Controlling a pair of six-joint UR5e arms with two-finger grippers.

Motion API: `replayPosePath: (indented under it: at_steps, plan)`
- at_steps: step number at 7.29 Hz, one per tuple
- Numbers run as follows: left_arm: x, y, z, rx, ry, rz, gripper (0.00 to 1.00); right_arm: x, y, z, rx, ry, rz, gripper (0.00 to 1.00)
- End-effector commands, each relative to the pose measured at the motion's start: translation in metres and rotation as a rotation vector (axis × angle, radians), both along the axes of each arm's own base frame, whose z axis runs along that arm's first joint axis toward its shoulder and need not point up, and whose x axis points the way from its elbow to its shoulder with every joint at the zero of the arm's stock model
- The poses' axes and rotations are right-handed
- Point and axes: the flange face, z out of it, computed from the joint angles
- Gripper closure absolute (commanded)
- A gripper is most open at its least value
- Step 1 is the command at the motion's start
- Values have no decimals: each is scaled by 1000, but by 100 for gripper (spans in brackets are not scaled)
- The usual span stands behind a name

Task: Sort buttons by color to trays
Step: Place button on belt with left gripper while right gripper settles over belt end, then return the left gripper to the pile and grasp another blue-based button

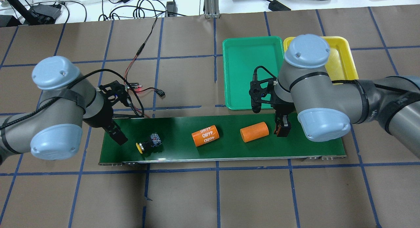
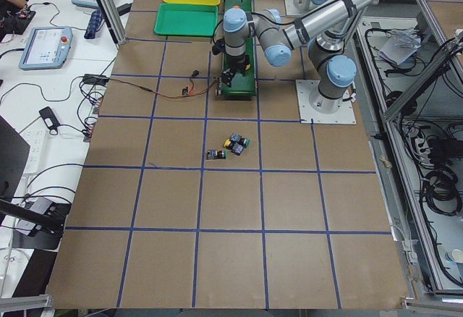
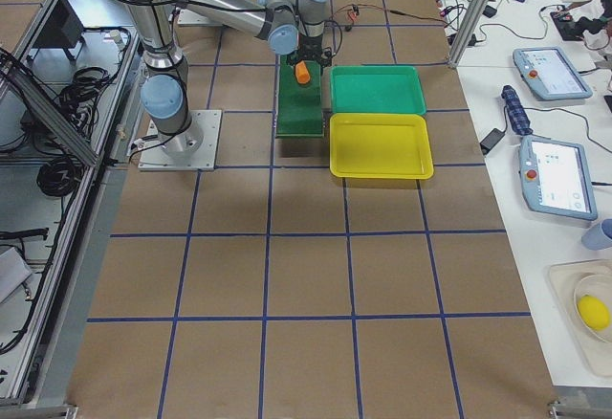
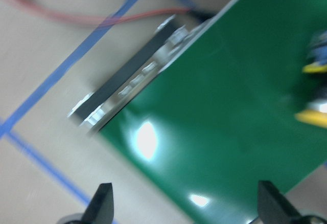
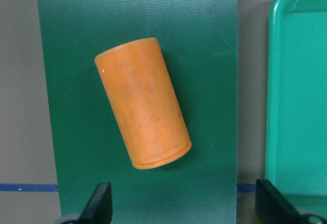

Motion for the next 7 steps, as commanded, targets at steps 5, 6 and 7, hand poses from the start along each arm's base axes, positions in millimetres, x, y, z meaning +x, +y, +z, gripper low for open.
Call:
replayPosePath:
  at_steps: [5,6,7]
  plan:
    - [199,-59,-14,-145,3,329,0,-7,9,-19,13,2,12,0]
    - [237,-54,-31,-154,68,402,0,-7,10,-22,24,4,19,0]
    - [254,-50,-50,-133,81,432,0,-8,12,-25,36,7,19,0]
